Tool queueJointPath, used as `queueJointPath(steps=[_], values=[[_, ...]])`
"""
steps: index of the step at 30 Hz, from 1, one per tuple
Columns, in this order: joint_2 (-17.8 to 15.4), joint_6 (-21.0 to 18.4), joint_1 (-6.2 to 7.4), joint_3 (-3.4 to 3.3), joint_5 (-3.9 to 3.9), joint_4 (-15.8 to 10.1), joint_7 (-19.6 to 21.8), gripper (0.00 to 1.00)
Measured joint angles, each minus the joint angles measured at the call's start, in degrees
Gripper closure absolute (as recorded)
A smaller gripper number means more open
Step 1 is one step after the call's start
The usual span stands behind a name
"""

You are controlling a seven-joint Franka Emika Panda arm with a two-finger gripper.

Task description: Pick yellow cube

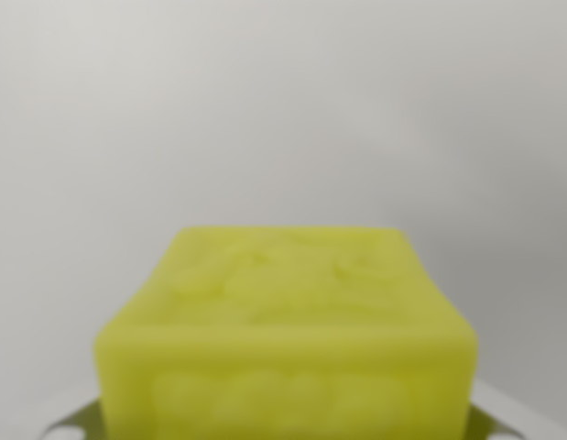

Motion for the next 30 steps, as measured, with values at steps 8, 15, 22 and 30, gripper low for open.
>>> queueJointPath(steps=[8,15,22,30], values=[[-1.1,-1.4,0.0,0.0,-0.03,0.3,0.0,1.0],[-2.1,-2.7,-0.01,0.0,-0.06,0.6,0.0,1.0],[-3.0,-4.0,-0.01,0.0,-0.09,1.0,0.1,1.0],[-4.0,-5.5,-0.01,0.0,-0.12,1.6,0.1,1.0]])
